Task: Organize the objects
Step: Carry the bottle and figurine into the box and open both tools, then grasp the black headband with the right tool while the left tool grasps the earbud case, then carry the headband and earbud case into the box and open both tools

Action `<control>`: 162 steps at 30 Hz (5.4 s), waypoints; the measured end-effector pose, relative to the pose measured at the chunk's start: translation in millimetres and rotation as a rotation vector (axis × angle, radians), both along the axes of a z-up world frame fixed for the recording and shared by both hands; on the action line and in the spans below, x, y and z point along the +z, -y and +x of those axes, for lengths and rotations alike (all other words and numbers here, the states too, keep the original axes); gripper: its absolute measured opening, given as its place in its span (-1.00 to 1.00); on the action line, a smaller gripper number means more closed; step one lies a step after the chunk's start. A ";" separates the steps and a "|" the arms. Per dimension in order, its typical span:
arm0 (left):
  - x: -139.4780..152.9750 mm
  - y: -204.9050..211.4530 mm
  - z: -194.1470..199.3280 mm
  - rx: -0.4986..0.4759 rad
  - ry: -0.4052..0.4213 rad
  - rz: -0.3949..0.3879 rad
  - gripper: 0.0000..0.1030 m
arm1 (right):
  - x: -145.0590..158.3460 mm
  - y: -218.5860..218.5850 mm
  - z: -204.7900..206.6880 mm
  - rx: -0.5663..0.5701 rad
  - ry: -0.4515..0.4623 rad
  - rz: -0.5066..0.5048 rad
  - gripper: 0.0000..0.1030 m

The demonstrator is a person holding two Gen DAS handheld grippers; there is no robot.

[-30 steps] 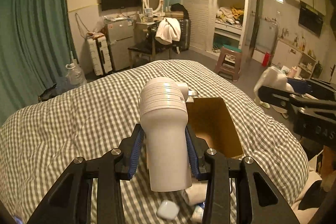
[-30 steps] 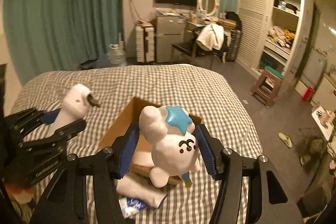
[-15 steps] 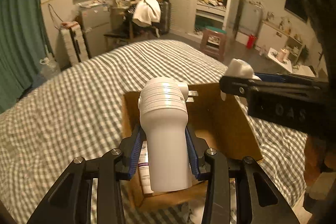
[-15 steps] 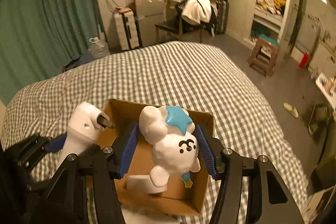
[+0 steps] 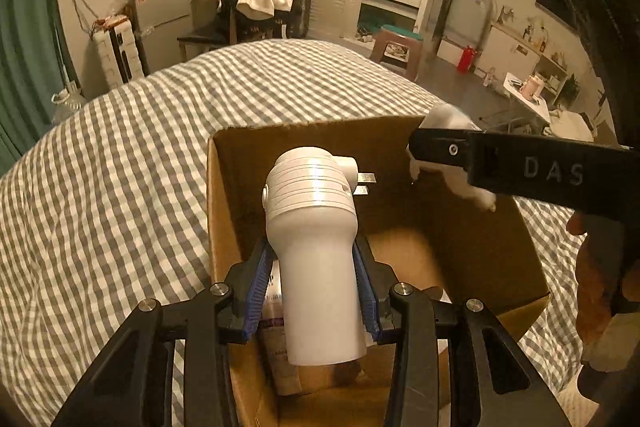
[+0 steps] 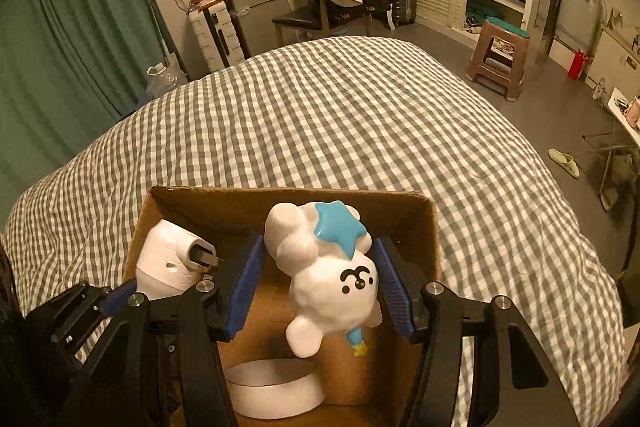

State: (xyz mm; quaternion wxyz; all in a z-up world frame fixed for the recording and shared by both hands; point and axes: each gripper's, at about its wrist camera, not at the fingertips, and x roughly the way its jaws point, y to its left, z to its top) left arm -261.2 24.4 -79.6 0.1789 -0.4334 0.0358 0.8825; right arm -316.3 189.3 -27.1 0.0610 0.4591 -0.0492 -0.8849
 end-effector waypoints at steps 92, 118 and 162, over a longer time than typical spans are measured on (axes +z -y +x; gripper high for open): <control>-90.5 30.5 165.5 0.153 0.111 -0.153 -0.04 | -76.5 -8.1 271.6 0.190 0.092 0.101 -0.82; -2.8 23.5 228.1 0.086 0.041 -0.037 -0.05 | -10.1 -3.4 285.9 0.181 -0.083 0.118 -0.82; 11.6 1.6 -2.1 -0.022 -0.057 0.036 -0.05 | 16.5 16.0 26.5 0.023 -0.039 0.130 -0.82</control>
